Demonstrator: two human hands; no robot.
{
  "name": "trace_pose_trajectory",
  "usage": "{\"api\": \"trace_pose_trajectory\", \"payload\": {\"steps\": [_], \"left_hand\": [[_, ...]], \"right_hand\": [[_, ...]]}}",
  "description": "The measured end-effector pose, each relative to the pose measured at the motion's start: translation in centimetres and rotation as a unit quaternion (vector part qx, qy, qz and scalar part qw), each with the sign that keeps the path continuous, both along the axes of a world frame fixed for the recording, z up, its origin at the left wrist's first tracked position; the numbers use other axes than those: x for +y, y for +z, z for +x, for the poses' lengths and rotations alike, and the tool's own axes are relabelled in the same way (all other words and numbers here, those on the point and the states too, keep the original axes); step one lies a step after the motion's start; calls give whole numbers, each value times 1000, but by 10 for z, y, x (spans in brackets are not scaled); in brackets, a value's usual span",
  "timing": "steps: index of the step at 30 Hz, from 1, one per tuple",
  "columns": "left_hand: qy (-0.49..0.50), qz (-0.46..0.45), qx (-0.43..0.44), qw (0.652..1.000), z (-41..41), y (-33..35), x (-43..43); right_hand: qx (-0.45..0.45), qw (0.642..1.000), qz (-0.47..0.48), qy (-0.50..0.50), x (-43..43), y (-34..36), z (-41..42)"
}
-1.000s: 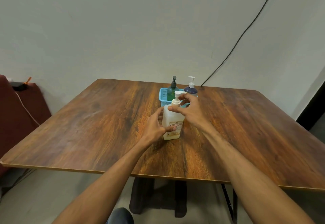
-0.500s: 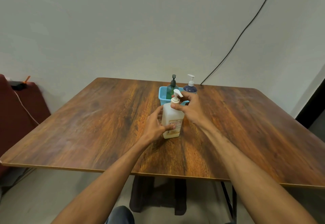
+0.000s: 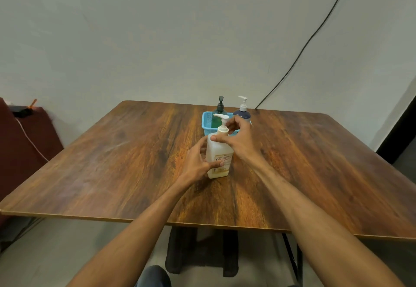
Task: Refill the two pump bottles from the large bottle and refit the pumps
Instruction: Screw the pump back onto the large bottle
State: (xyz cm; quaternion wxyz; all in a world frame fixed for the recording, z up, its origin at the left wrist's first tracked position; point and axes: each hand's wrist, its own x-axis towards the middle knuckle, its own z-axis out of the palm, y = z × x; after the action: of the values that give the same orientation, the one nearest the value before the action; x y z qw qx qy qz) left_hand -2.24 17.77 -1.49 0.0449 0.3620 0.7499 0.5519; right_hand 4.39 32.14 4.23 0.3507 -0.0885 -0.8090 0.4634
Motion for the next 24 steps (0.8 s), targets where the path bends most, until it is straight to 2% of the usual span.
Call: {"api": "trace_pose_trajectory", "payload": {"steps": [4,10,15,20,24], "left_hand": [[2,-6,7,1000,2,0,0],[-1,-13,8,1000,1,1,0],[5,-11,0,1000,3,1,-1],[4,-6,-2,1000,4,2,-1],[10,-12,-8,1000,4,3,-1]], "right_hand": [[-28,999,-3,29,9,-3,4],[9,1000,-7,-20,-4,-2,-1],[-40,999,-24,20,8,-3,4],[-6,1000,-23,-19,0,-1,3],[-6,999,-38,-3,0,-5,6]]}}
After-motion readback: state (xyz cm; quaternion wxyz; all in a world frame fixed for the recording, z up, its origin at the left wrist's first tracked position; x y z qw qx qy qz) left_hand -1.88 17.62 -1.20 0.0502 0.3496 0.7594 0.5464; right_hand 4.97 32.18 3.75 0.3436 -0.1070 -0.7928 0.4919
